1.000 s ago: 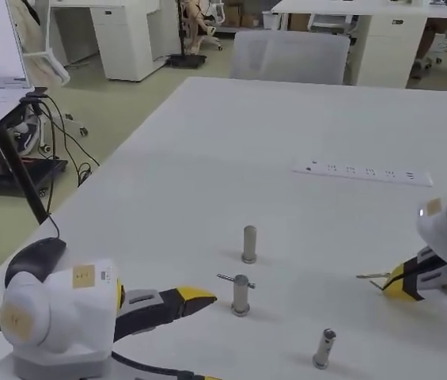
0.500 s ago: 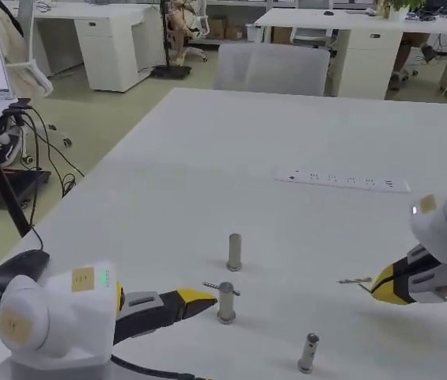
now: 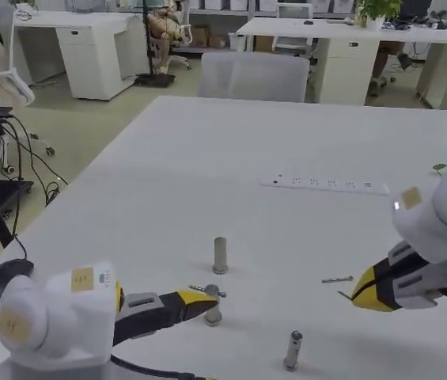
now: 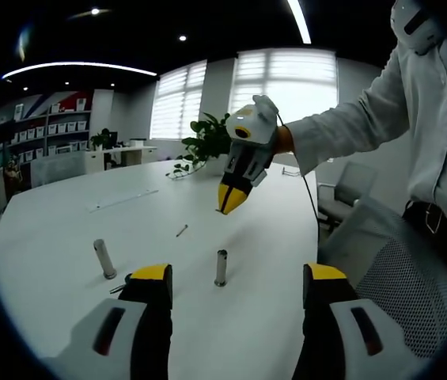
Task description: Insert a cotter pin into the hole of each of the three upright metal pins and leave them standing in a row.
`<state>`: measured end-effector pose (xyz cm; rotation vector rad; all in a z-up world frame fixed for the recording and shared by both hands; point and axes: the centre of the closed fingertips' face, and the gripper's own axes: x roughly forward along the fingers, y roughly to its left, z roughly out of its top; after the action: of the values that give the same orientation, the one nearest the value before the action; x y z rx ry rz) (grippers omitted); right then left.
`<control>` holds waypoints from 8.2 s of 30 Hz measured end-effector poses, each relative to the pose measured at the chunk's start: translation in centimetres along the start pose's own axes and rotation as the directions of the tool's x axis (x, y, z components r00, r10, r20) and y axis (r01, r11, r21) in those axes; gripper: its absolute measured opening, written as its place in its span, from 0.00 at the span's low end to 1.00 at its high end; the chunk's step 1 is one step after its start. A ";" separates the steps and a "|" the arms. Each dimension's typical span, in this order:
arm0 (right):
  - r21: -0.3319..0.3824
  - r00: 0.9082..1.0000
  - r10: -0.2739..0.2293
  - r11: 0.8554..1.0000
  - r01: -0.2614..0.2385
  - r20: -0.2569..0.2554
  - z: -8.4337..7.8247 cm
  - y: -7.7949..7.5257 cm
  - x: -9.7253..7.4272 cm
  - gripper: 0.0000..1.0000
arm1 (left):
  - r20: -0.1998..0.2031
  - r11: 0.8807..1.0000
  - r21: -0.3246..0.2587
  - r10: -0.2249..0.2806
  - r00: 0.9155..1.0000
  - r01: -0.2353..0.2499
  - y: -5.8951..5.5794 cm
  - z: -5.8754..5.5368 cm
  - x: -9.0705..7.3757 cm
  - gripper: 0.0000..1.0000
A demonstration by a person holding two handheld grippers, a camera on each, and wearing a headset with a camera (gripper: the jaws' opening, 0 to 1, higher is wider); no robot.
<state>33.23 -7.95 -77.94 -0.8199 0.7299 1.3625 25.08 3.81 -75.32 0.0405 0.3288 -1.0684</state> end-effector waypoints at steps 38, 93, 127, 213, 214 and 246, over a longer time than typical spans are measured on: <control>-0.170 0.987 0.150 0.973 -0.158 -0.057 7.9 8.9 0.2 0.02 | -0.007 0.994 0.050 -0.096 0.995 0.096 -2.9 2.2 1.6 0.27; -0.247 0.969 0.223 0.938 -0.243 -0.105 7.8 11.0 0.9 0.12 | -0.093 0.977 0.134 -0.154 0.984 0.165 -4.4 1.2 1.9 0.00; -0.065 0.783 0.622 0.782 -0.620 0.013 7.4 13.8 -0.4 0.13 | -0.125 0.910 0.252 -0.306 0.944 0.328 -7.4 1.9 1.5 0.00; -0.189 0.899 0.429 0.879 -0.437 -0.081 6.7 12.5 1.3 0.05 | -0.242 0.937 0.243 -0.191 0.951 0.250 -5.3 0.1 2.6 0.00; -0.186 0.901 0.427 0.881 -0.434 -0.077 6.7 12.5 1.3 0.05 | -0.242 0.938 0.244 -0.188 0.952 0.247 -5.3 0.1 2.6 0.00; -0.101 0.946 0.324 0.941 -0.322 0.001 6.4 10.5 0.8 0.04 | -0.200 0.955 0.197 -0.182 0.963 0.222 -4.3 0.1 3.6 0.09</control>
<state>22.72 -1.89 -76.00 -0.7882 0.8131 1.7105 22.99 -1.31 -75.67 0.3065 0.3834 -1.3058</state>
